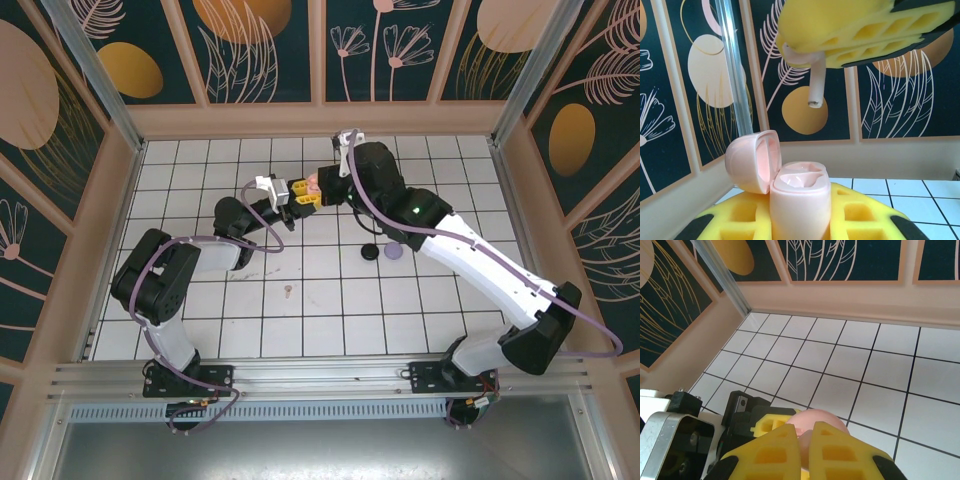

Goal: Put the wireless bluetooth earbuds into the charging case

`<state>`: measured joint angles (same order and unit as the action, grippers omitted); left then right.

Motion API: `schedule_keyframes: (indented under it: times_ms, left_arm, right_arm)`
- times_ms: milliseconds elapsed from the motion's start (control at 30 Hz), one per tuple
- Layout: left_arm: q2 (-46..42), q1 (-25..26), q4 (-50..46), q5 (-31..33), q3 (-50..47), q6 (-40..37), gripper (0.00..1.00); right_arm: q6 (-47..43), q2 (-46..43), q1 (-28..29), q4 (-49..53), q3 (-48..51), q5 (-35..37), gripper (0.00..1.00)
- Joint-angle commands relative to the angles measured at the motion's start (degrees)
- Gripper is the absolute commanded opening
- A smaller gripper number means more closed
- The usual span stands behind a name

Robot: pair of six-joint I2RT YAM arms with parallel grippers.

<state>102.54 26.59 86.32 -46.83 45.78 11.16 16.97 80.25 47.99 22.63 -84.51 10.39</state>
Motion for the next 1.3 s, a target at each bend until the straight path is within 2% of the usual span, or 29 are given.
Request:
schedule_keyframes:
  times_ms: [0, 1267]
  left_arm:
    - [0.68, 0.13, 1.72, 0.10, 1.57, -0.20, 0.00]
    - [0.29, 0.13, 2.37, -0.96, 1.84, 0.02, 0.00]
  right_arm:
    - [0.96, -1.33, -0.26, -2.06, 1.42, -0.39, 0.07]
    - [1.22, 2.63, -1.48, -2.69, 3.98, -3.02, 0.05]
